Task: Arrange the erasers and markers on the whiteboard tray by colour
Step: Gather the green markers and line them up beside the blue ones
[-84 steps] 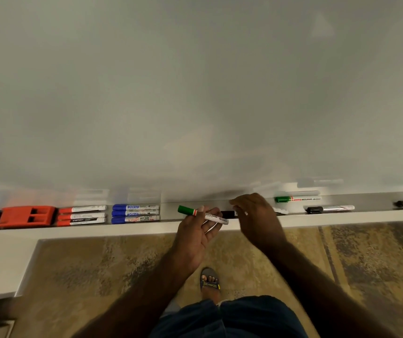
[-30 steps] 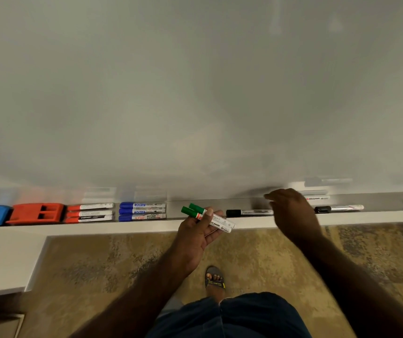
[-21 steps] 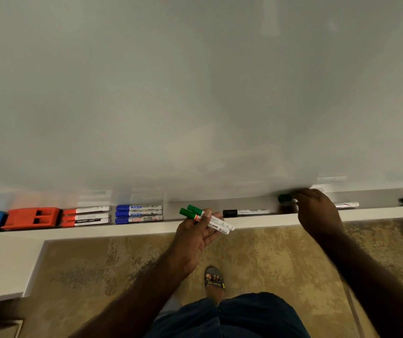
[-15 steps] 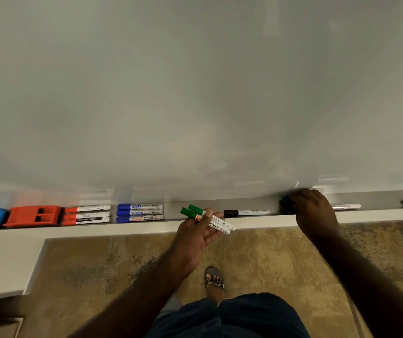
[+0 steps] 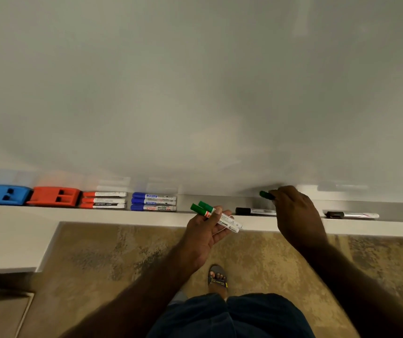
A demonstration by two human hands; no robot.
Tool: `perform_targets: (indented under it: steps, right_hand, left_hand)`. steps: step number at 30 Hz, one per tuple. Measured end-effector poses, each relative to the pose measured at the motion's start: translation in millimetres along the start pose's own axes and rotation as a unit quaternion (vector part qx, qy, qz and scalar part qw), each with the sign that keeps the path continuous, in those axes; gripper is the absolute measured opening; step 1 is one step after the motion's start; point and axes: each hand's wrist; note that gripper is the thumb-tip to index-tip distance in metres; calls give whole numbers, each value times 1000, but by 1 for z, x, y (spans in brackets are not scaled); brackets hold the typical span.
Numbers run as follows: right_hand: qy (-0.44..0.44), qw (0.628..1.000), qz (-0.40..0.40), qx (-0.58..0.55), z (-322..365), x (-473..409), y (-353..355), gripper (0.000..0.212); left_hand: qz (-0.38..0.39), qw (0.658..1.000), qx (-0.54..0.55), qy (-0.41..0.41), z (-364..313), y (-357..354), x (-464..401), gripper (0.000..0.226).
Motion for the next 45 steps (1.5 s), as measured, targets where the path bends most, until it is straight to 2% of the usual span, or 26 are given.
perform_targets:
  steps: [5,11,16,21,24,26,28,29,32,33,34,36,39,45]
  right_hand:
    - [41,992,9,-118,63,-14,-3,26]
    - [3,970,38,-242,112,-24,-15,23]
    - [2,963,54,-264,131,-21,-21,18]
    - [28,966,87,-242,133,-20,-28,27]
    - [-3,953,92,-290,130,-21,-32,26]
    - [-57,940,81,-328,126,-21,-36,23]
    - [-149,910,51,-383,123,-18,-41,24]
    - [-200,879,41,-431,121,-17,-43,24]
    - [-312,719,74,-617,122,-12,-48,22]
    - [-324,681,84,-652,123,-10,-49,21]
    - [-332,659,88,-669,124,-8,-50,22]
    - [-351,642,83,-676,127,-7,-52,26]
    - [-359,646,70,-670,131,-9,-56,30]
    - [-367,615,68,-695,119,-9,-63,34]
  left_hand:
    - [-5,1000,19,-2,-1,3,4,33]
    - [-1,998,65,-27,1,7,7,35]
    - [7,993,99,-63,-1,15,9,43]
    - [-25,992,100,-78,3,24,8,36]
    - [-42,990,102,-86,6,29,7,32]
    - [-46,989,109,-89,6,30,6,37]
    - [-54,986,130,-90,3,30,5,44]
    - [-59,984,146,-90,1,30,5,46]
    - [-78,977,179,-86,-4,30,3,43]
    - [-83,978,174,-83,-3,30,2,43]
    - [-87,979,165,-79,-2,30,1,43]
    - [-97,981,151,-71,1,30,-1,44]
    - [-113,980,154,-62,3,30,-2,45]
    - [-112,979,154,-68,-8,35,-4,38]
Point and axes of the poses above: each hand's wrist, its own x-axis away from the middle knuckle, its own y-axis out of the back of the hand, z = x × y, and after that the axes turned 3 degrees about -x, right-handed
